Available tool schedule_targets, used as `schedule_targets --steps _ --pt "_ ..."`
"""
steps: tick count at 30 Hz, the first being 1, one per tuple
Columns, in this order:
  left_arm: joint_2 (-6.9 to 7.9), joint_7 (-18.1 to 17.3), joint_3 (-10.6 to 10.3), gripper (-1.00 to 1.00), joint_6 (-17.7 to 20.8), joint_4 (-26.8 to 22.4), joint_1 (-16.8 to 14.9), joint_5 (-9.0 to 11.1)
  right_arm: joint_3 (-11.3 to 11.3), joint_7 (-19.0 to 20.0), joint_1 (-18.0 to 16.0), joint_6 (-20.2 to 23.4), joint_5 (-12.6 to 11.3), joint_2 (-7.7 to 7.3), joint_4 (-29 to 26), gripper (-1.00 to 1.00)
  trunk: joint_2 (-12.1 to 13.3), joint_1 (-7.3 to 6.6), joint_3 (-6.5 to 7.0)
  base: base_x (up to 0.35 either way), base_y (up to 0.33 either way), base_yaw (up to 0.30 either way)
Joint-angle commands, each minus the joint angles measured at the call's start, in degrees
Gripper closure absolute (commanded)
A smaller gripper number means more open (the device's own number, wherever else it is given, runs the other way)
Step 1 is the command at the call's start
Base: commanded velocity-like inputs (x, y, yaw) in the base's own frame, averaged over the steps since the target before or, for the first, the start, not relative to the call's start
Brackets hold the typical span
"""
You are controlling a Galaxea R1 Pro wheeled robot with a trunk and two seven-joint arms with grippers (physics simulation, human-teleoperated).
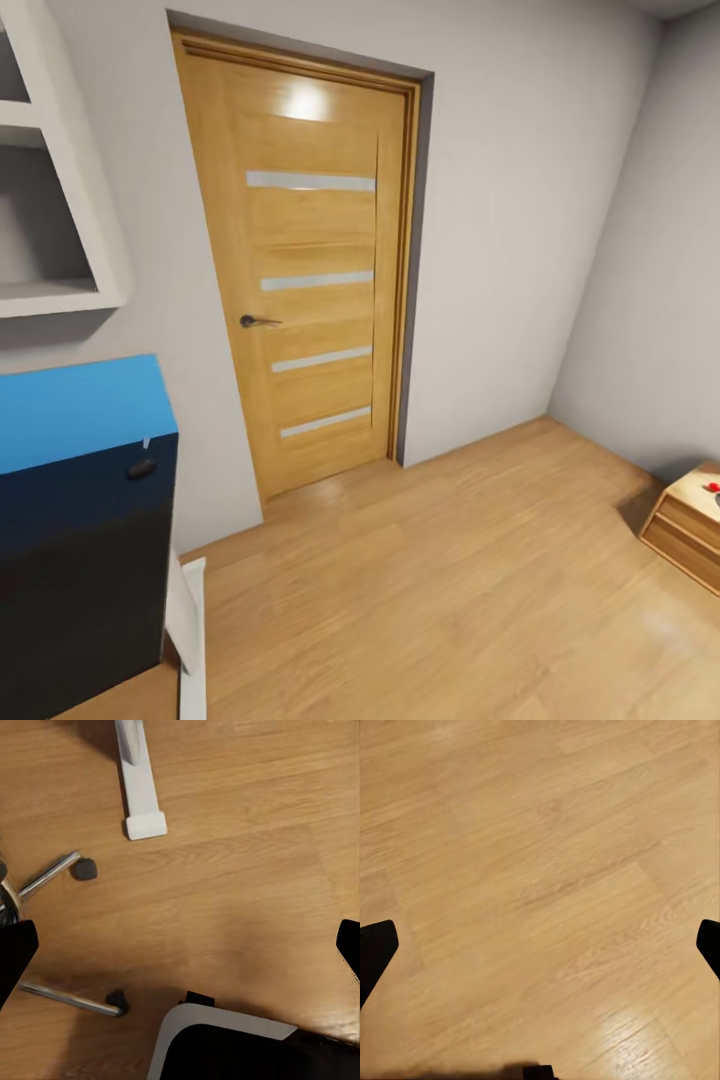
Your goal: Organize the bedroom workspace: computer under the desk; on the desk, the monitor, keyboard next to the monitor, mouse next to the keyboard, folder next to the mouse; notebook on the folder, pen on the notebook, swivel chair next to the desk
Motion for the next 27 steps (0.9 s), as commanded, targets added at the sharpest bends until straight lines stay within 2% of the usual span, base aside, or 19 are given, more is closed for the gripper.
schedule_targets --steps 1,11,27 --pt "-0.01 -0.01 0.04 -1.00 -0.11 -0.03 -0.01 0.11 0.05 -0.28 -0.03 -0.13 0.09 0.01 0.03 -1.00 -0.04 0.04 -0.07 0.327 0.000 0.000" --pt "0.00 -0.01 0.02 -1.00 1.55 -0.03 -0.01 0.11 0.05 -0.34 -0.03 -0.13 0.09 0.04 0.11 -1.00 -0.04 0.04 -0.07 0.327 -0.050 0.026" --pt "0.00 0.00 0.01 -1.00 1.91 -0.03 -0.01 0.11 0.05 -0.37 -0.03 -0.25 0.09 0.10 0.11 -1.00 -0.04 0.04 -0.07 0.327 -0.099 0.260"
